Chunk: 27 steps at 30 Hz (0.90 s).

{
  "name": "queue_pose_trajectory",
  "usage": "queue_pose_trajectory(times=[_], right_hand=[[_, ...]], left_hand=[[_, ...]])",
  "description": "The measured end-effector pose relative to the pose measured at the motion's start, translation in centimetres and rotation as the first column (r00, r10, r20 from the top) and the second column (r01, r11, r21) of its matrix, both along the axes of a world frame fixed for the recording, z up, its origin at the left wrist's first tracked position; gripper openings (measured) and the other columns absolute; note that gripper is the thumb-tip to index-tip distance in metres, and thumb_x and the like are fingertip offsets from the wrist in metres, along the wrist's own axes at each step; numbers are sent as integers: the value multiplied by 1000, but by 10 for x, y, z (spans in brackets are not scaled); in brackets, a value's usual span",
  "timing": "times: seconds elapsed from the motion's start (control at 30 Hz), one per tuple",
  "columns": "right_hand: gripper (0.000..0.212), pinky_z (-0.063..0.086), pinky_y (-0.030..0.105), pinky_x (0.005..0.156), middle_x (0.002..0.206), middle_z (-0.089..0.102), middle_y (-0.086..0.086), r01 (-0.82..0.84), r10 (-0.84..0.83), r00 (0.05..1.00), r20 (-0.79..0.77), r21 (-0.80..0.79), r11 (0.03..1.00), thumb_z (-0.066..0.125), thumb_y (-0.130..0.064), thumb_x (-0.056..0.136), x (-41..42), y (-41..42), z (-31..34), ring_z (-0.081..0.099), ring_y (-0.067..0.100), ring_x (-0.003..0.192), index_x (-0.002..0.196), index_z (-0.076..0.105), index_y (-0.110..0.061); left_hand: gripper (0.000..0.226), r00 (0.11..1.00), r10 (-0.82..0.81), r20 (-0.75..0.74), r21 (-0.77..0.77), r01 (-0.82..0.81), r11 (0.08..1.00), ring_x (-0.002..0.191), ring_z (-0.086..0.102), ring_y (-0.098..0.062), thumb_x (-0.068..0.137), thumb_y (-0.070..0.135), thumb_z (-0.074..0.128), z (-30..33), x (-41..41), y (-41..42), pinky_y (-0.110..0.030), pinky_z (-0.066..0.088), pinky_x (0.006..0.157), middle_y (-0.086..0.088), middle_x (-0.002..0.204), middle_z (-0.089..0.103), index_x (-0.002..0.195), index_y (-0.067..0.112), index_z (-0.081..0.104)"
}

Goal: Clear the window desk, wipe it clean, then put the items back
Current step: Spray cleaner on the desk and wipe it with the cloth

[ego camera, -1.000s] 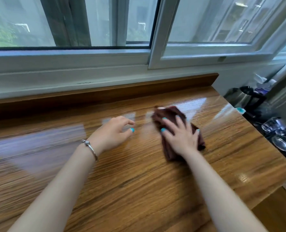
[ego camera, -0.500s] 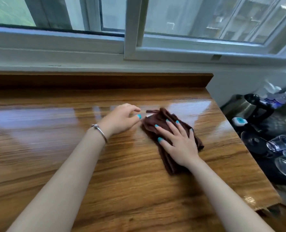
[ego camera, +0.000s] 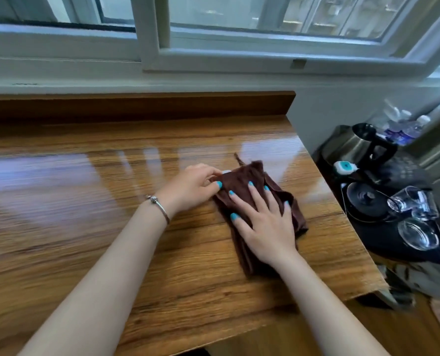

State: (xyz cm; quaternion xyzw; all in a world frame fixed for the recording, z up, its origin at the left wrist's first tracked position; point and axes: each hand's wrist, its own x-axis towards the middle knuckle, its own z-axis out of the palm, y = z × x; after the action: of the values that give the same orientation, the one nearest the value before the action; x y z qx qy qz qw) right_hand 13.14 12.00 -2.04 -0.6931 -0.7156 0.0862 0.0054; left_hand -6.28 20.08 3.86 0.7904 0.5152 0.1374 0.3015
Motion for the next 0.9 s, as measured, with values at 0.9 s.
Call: queue_pose_trajectory(times=[0.9], right_hand=[[50, 8, 62, 117, 165, 6, -13, 670, -672, 741, 4, -71, 739, 25, -63, 99, 4, -52, 17, 14, 34, 149, 148, 17, -59]], left_hand=[[38, 998, 50, 33, -18, -49, 999, 126, 44, -14, 96, 28, 52, -8, -192, -78, -37, 36, 108, 2, 136, 52, 133, 22, 53]])
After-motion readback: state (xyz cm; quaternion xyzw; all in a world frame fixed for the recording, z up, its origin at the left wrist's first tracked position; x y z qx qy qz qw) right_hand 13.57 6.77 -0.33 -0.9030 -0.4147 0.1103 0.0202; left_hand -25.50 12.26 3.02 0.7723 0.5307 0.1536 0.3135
